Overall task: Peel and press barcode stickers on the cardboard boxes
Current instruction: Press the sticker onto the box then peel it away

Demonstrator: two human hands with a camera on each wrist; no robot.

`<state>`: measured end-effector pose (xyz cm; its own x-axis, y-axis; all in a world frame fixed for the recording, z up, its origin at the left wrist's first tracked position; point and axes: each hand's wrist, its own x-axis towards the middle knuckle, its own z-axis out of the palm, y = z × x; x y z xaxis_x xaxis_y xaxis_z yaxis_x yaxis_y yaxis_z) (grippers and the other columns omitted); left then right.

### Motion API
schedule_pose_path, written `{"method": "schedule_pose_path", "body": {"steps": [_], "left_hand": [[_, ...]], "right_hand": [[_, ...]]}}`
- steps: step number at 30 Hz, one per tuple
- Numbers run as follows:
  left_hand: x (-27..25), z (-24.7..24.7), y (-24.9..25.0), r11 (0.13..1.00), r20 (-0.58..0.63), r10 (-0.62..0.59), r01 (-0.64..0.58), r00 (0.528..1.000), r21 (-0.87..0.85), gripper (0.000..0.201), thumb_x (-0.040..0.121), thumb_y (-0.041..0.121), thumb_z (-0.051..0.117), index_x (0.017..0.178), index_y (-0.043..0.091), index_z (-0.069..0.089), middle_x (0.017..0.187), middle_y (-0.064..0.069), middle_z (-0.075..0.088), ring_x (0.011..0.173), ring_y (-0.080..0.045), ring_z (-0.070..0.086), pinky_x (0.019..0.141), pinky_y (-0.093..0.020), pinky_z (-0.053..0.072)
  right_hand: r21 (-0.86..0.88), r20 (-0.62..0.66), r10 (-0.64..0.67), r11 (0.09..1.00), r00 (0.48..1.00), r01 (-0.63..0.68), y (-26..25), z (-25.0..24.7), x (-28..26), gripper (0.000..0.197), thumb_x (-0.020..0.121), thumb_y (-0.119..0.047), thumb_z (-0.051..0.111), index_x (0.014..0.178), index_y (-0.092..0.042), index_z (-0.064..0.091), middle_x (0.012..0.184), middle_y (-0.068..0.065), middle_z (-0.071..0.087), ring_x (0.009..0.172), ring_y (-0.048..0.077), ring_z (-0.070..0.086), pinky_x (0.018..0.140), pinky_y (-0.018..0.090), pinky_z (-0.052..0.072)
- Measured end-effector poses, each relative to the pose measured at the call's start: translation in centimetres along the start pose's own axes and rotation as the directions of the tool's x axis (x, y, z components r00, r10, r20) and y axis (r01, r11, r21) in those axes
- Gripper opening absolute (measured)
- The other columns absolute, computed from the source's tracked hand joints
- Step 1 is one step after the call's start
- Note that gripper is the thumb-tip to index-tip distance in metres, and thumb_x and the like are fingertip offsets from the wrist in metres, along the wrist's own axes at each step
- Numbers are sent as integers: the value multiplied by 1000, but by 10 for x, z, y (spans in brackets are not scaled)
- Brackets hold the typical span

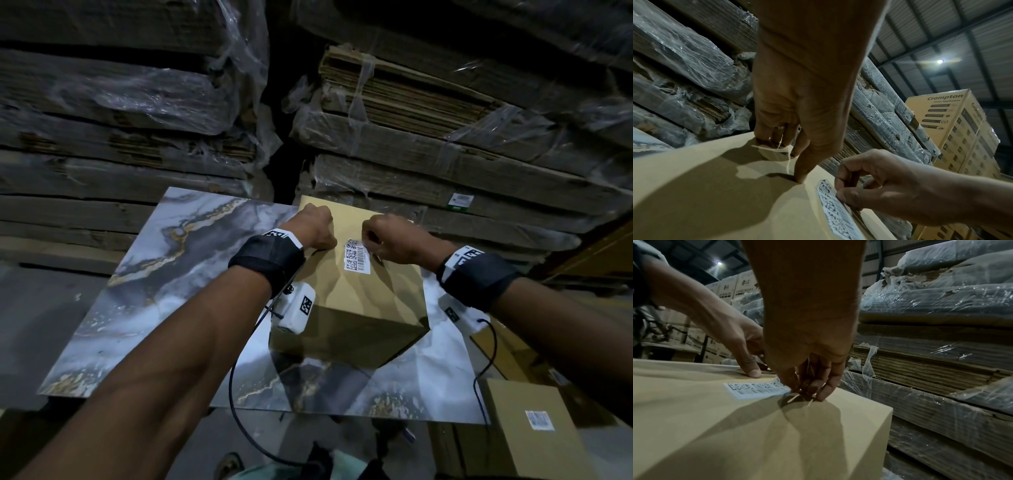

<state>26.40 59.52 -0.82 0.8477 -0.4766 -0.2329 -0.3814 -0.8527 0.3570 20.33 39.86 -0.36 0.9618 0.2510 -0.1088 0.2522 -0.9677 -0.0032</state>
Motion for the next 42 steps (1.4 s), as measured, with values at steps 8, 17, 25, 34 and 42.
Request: {"method": "schedule_pose_path", "body": {"steps": [8, 17, 25, 34, 42], "left_hand": [[4, 1, -2, 1000, -22, 1, -1, 1000, -5, 58, 89, 25, 62, 144, 16, 47, 142, -14, 42, 128, -30, 49, 96, -35, 46], [6, 3, -4, 1000, -16, 15, -15, 1000, 3, 55, 87, 23, 61, 140, 15, 50, 141, -15, 44, 127, -31, 50, 94, -35, 46], [13, 5, -5, 1000, -39, 21, -21, 999, -4, 53, 87, 24, 65, 138, 14, 52, 138, -15, 44, 124, -32, 52, 86, -32, 44], [18, 11, -8, 999, -38, 32, -32, 999, 12, 41, 85, 29, 62, 123, 14, 59, 128, -15, 51, 118, -32, 53, 86, -35, 45], [19, 10, -8, 1000, -31, 17, -17, 999, 14, 45, 80, 27, 66, 123, 17, 60, 125, -13, 53, 115, -32, 56, 93, -39, 53]], "right_hand": [[-11, 181, -35, 999, 983, 37, 4, -13, 15, 5, 94, -16, 60, 90, -16, 60, 88, -1, 57, 83, 24, 56, 73, 40, 48], [370, 155, 194, 898, 969, -239, 4, -28, 19, 12, 105, -17, 51, 100, -9, 60, 92, 9, 71, 84, 27, 69, 80, 43, 59], [246, 96, -17, 969, 995, -7, -2, -22, 2, 39, 96, -22, 71, 134, -15, 65, 119, 7, 67, 104, 18, 67, 85, 28, 52], [214, -75, -170, 960, 983, 182, -15, -6, 11, 19, 91, -7, 68, 104, -14, 79, 101, 3, 70, 89, 14, 66, 79, 34, 55], [168, -87, -187, 965, 978, 200, -6, 13, 11, 9, 99, -16, 56, 106, -16, 62, 104, 5, 53, 90, 18, 49, 75, 34, 43]]}}
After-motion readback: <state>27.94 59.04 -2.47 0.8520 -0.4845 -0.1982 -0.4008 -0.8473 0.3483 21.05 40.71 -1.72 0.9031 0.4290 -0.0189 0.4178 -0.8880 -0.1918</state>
